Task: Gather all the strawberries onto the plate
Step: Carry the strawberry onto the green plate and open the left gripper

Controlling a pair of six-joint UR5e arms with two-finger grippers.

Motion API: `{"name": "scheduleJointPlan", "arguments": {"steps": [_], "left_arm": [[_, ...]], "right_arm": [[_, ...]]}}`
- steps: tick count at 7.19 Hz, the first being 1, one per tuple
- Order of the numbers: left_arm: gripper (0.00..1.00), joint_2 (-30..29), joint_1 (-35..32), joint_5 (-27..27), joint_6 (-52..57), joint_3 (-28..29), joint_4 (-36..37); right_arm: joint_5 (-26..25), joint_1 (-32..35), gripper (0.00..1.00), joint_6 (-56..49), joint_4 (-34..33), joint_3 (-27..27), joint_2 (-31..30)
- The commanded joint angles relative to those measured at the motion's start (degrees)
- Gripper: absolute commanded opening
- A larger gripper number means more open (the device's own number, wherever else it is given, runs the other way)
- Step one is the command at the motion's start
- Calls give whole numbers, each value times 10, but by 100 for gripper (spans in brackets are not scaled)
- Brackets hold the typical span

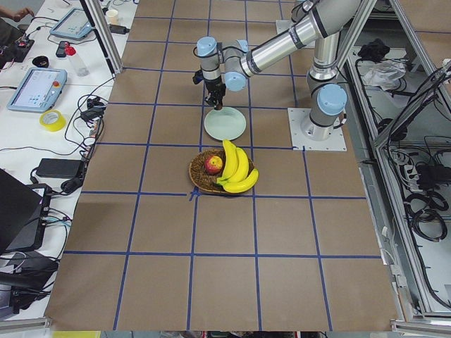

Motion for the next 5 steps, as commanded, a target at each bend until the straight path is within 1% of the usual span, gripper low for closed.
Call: {"name": "scheduleJointPlan", "arguments": {"steps": [1, 2, 3, 4, 5], "left_arm": [[0, 4, 61, 1, 60, 13, -29], [0, 3, 85, 22, 106, 16, -30], [0, -3, 105, 32, 134, 16, -29], [5, -4, 109, 29, 139, 14, -30], [99, -4, 106, 10, 139, 9, -31]], "right_arm": [[-1, 0, 100, 0, -1, 1, 0], [-1, 0, 100, 0, -1, 1, 0], [0, 1, 100, 0, -2, 1, 1], [0, 1, 100, 0, -2, 1, 0], [0, 0, 100, 0, -3, 1, 1]]}}
